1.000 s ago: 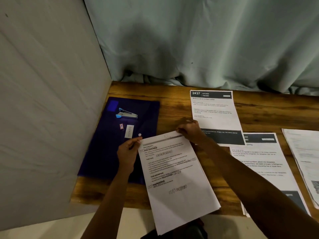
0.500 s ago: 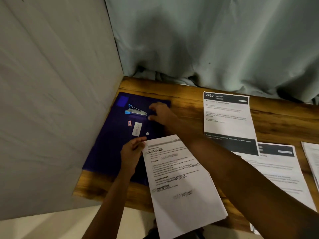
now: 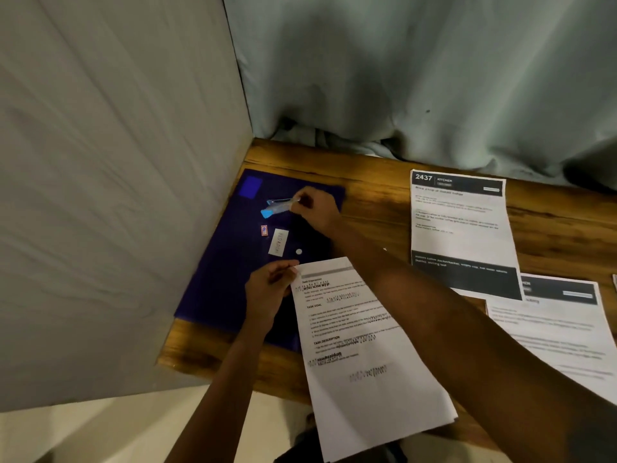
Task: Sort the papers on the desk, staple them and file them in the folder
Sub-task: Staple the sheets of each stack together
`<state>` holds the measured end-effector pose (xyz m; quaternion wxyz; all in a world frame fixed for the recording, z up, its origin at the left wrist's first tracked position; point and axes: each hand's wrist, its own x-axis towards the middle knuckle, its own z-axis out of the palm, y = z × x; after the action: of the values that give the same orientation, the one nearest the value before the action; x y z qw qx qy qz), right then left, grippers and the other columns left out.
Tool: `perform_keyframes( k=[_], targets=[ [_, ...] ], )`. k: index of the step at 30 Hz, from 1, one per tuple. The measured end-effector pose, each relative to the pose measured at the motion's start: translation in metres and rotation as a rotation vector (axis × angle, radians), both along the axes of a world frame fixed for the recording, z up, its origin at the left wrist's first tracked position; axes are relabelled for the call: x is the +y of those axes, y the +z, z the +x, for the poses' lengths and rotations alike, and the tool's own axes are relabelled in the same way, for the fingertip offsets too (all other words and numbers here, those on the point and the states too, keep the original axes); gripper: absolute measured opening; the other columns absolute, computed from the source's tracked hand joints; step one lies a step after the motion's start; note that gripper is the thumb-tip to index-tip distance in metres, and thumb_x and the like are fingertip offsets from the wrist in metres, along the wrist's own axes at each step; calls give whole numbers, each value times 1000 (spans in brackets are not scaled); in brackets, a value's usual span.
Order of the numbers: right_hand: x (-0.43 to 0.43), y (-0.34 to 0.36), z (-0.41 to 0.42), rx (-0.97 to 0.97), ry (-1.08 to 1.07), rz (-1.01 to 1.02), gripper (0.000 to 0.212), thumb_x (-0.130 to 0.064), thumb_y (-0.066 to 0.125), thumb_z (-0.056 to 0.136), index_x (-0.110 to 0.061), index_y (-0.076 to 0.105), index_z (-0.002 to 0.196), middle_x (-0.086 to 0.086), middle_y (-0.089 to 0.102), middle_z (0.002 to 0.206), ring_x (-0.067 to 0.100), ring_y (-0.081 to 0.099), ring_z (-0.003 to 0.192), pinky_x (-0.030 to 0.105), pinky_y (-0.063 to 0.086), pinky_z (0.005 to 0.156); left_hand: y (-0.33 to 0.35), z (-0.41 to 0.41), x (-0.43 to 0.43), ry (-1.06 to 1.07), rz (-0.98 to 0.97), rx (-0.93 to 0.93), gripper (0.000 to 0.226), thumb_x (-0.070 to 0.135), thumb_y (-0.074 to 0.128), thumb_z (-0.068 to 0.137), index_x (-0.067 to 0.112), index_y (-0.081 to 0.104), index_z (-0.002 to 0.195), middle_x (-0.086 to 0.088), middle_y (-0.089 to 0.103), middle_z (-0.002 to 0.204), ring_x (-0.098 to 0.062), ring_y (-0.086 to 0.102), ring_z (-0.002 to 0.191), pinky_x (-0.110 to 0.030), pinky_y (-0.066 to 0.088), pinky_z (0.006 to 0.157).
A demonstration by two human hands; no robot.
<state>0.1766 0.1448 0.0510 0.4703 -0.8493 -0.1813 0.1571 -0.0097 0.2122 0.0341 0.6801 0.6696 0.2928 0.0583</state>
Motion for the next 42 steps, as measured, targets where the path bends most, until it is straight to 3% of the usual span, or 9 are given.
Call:
perform_keyframes(
  k=[5,8,11,16,19,25,30,38,42],
  targets=[
    [-34,21,-16,720,-195,751,10,-15,49,97,-11,54,105,11,62,111,28,60,110,46,49,96,3,-1,-2,-13,12,-27,19,8,65,88,10,70,106,-3,71,98,-14,70,89,-27,59,73],
    [-52,25,-22,910,-282,959,17,-18,41,100,-11,54,108,15,60,113,30,60,108,51,49,92,4,-2,-3,-9,7,-34,17,7,65,87,14,70,101,-1,72,96,-15,70,89,-29,59,74],
    [-65,29,-32,996,-342,1031,21,-18,38,101,-9,56,109,16,59,108,30,61,101,54,51,86,7,-2,-4,-10,10,-40,16,5,65,87,13,71,100,-2,72,96,-15,70,88,-25,58,72],
    [-82,38,-41,1024,-270,971,27,-4,30,101,-5,49,119,20,57,111,29,58,100,49,45,88,13,0,-6,-13,63,-29,15,6,66,86,12,71,98,-1,72,93,-13,70,85,-24,58,71],
    [-85,40,-47,868,-164,790,35,1,31,100,-4,43,132,17,58,114,25,60,104,38,50,86,14,0,-6,-25,115,-30,15,8,68,85,21,69,94,0,72,91,-14,70,85,-32,58,76],
    [-87,42,-60,471,86,375,30,-2,43,97,-5,48,127,15,62,117,20,62,107,29,54,85,17,0,-7,-14,128,-12,12,10,70,83,21,67,86,-2,71,91,-15,70,85,-36,59,76],
    [-81,46,-68,396,132,289,31,-4,48,96,0,48,126,16,63,116,9,63,100,18,53,78,23,-2,-8,-16,128,-26,11,8,69,84,19,67,85,0,71,88,-14,70,83,-28,59,71],
    [-74,44,-73,374,174,183,28,-3,49,95,4,50,123,19,64,114,7,64,92,17,53,74,24,-2,-10,8,129,-45,13,8,70,83,20,68,84,-2,72,87,-14,71,80,-33,59,72],
    [-71,42,-75,371,180,172,27,-4,49,95,4,50,121,19,64,114,17,64,101,27,53,88,23,-2,-9,8,133,-49,14,9,71,83,22,69,83,-3,72,87,-17,71,81,-40,59,75]
  ],
)
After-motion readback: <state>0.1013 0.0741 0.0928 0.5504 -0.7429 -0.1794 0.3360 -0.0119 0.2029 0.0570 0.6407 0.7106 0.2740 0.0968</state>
